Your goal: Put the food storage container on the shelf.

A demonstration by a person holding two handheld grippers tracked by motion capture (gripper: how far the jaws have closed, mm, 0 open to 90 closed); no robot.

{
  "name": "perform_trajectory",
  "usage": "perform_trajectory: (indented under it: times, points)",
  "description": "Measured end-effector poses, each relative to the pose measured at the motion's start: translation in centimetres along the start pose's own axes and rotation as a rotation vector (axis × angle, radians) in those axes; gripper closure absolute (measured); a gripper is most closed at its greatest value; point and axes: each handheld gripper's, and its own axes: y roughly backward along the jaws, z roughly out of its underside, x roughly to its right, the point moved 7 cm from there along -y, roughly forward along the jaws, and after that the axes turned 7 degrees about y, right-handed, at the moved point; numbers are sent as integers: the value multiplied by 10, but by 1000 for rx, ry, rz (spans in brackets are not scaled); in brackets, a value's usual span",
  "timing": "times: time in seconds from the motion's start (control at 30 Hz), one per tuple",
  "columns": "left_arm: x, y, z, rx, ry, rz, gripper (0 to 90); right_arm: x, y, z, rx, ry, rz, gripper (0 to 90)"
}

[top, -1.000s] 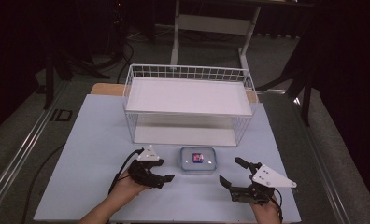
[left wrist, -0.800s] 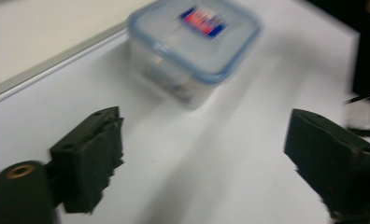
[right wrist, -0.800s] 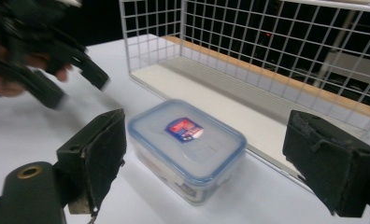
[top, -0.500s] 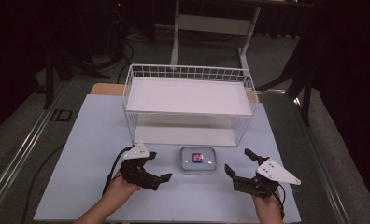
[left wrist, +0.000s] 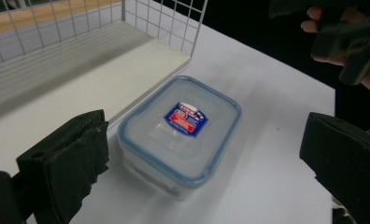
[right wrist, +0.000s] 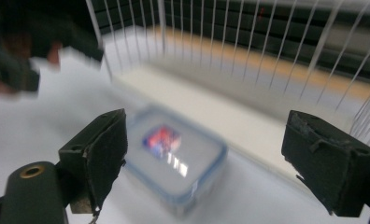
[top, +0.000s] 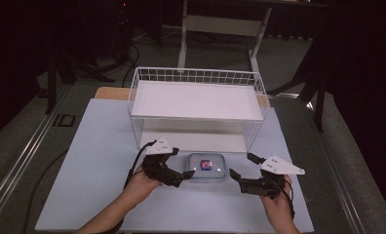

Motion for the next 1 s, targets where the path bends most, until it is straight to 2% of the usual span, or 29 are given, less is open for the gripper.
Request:
perform_trajectory:
  times: [0.1,0.17,0.23,0.3,0.33,0.4,0.43,0.47,0.5,0.53,0.57,0.6,0.63,0.67,0.87,0.93,1.0]
  points:
    - [-3,-10,-1,-12,16,1,23,2,-14,4,-38,29,2,169]
    - [-6,-14,-1,-18,18,-26,23,2,-20,3,-46,5,-39,161]
    - [-7,-18,0,-40,73,13,23,3,-25,2,-67,9,-34,162]
    - [-10,-22,2,-73,103,-7,23,6,-30,2,-115,0,-23,144]
    - [-11,-24,3,-88,119,-14,23,7,-34,3,-132,-22,-26,119]
    - [-14,-28,5,-117,147,-42,23,8,-41,5,-164,-101,-87,121]
    - [-16,-30,7,-132,176,-45,23,8,-44,7,-172,-120,-100,121]
    - [-18,-33,8,-150,200,-24,23,9,-46,8,-167,-135,-108,121]
    - [-21,-34,10,-163,217,-39,23,10,-50,9,-169,-158,-122,120]
    - [-23,-35,11,-163,232,-41,23,11,-53,12,-185,-184,-123,120]
    - [-23,-35,11,-163,232,-41,23,11,-53,12,-185,-184,-123,120]
    - [-27,-38,14,-175,262,-55,23,13,-57,14,-199,-216,-119,121]
    - [-29,-39,15,-177,279,-51,23,15,-61,17,-204,-284,-150,121]
    - [-31,-40,17,-184,301,-56,26,17,-64,19,-216,-301,-137,121]
    - [-42,-46,26,-182,393,-70,66,18,-76,33,-302,-414,-149,134]
    - [-45,-49,29,-183,430,-81,121,17,-79,38,-329,-452,-176,140]
    - [-46,-52,34,-198,471,-75,153,19,-80,43,-352,-506,-175,174]
